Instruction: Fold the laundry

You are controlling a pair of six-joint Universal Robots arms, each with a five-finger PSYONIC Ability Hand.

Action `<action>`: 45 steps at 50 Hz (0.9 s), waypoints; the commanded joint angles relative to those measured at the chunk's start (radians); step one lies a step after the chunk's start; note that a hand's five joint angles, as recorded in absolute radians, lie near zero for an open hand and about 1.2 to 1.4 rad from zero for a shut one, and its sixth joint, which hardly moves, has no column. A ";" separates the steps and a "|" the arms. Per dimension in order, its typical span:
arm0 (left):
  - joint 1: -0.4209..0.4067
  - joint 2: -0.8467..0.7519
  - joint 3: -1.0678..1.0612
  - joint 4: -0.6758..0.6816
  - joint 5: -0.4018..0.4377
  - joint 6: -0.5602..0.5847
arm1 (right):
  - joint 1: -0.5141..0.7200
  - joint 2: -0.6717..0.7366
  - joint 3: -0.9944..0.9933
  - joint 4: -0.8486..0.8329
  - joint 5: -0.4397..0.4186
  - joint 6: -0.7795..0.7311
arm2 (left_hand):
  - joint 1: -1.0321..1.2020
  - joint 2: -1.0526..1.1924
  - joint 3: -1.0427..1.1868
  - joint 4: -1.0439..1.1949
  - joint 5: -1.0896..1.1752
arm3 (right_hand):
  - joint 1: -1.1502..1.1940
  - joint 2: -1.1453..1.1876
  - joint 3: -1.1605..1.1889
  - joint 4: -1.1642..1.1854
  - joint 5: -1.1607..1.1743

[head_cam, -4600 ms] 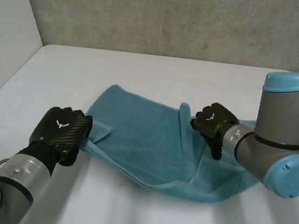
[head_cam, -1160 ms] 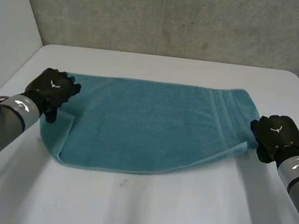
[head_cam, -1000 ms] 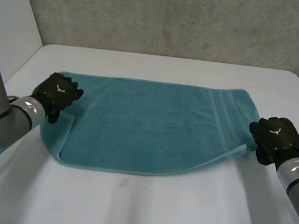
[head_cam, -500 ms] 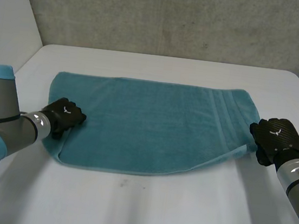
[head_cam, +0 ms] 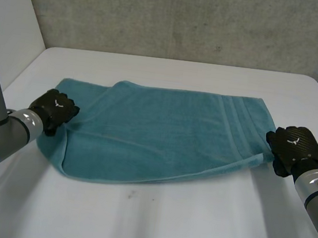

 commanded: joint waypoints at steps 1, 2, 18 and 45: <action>0.021 0.021 -0.044 0.000 0.001 0.002 | 0.001 0.000 0.000 0.000 0.001 -0.002 | 0.058 0.059 0.058 0.060 0.060 | 0.426 0.212 0.207 0.201 0.238; 0.027 0.026 -0.055 0.000 0.003 0.003 | 0.001 0.000 0.000 0.000 0.001 -0.002 | 0.061 0.062 0.061 0.063 0.063 | 0.426 0.212 0.207 0.201 0.238; 0.058 0.144 -0.156 0.057 0.004 -0.018 | -0.004 -0.002 -0.011 0.009 0.023 -0.006 | 0.651 0.652 0.651 0.653 0.652 | 0.426 0.212 0.207 0.201 0.238; 0.349 0.672 -0.474 -0.103 0.156 -0.285 | -0.108 -0.290 -0.082 0.675 -0.008 -0.393 | 0.651 0.652 0.651 0.653 0.652 | 0.426 0.212 0.207 0.201 0.238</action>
